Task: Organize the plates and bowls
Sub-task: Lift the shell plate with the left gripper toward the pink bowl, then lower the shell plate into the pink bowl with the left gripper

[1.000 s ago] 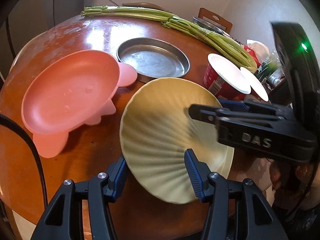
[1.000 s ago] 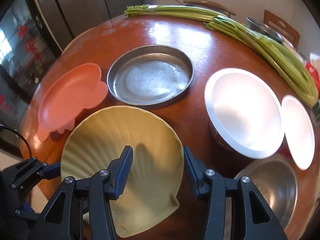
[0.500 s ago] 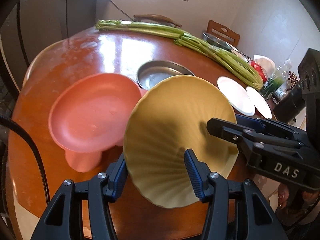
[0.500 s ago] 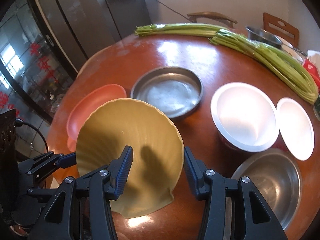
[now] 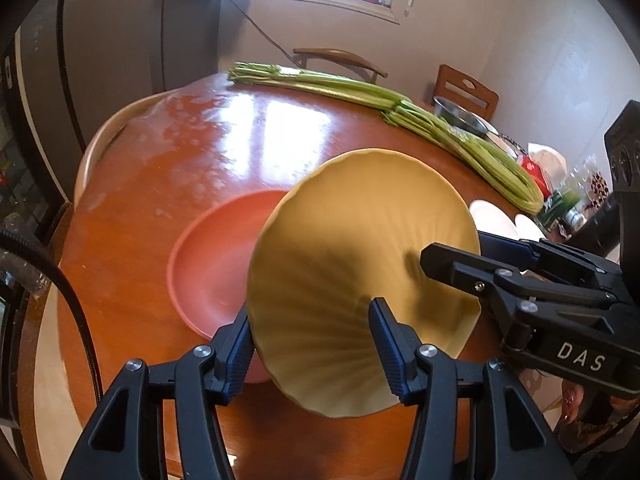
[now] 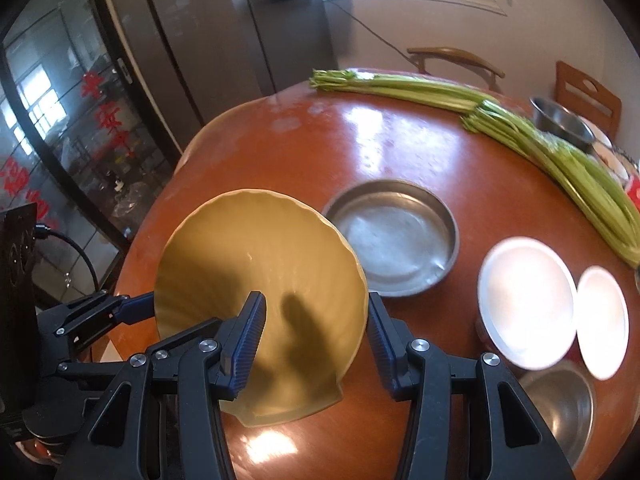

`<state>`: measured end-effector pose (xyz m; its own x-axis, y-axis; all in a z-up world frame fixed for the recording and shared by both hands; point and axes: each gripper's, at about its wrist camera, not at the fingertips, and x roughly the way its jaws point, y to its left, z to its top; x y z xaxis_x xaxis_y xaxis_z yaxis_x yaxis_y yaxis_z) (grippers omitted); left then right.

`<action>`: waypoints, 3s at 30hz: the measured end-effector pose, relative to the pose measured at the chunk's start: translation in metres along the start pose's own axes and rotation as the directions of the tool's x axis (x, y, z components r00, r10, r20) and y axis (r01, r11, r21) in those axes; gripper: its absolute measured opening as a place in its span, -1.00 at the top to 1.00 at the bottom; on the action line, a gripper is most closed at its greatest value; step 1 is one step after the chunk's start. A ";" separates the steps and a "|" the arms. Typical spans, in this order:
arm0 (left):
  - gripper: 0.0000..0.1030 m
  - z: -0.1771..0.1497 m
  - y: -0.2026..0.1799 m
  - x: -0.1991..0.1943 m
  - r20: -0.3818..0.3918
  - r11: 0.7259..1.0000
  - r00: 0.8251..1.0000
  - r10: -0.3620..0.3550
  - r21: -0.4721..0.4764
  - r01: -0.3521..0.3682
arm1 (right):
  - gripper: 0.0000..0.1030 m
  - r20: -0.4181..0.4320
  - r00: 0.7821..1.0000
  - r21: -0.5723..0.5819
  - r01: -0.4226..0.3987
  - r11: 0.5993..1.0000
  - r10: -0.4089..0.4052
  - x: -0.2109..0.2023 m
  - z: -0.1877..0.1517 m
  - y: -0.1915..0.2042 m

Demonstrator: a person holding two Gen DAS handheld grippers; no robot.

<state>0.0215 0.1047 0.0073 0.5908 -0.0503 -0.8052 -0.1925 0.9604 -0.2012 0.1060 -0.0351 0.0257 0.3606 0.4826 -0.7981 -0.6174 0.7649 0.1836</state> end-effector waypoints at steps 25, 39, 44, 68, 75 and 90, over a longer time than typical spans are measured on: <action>-0.07 0.035 0.065 0.016 -0.053 0.999 0.999 0.001 -0.035 -0.003 | -0.02 -0.108 0.994 -0.062 -0.027 0.998 0.020 0.063 0.062 0.044; -0.07 0.023 0.065 0.035 -0.110 0.999 0.994 -0.011 -0.038 0.007 | -0.03 -0.167 0.986 -0.083 0.007 0.997 -0.021 0.084 0.054 0.041; -0.07 0.023 0.066 0.039 -0.118 0.999 0.993 -0.007 -0.039 0.003 | -0.03 -0.191 0.981 -0.071 0.001 0.997 -0.014 0.097 0.054 0.036; -0.08 0.023 0.056 0.049 -0.144 1.000 0.989 0.020 0.012 -0.019 | -0.02 -0.217 0.974 -0.090 0.044 0.995 -0.062 0.114 0.048 0.032; -0.08 0.023 0.060 0.042 -0.122 0.999 0.992 0.033 0.014 -0.031 | -0.02 -0.197 0.977 -0.103 0.057 0.993 -0.077 0.116 0.047 0.035; -0.09 0.024 0.066 0.037 -0.097 0.997 0.992 0.079 0.019 -0.077 | -0.02 -0.216 0.974 -0.087 0.053 0.995 -0.070 0.119 0.044 0.033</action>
<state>0.0492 0.1724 -0.0220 0.4949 -0.0010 -0.8690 -0.2228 0.9664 -0.1280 0.1594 0.0661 -0.0380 0.2434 0.3238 -0.9143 -0.6558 0.7494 0.0908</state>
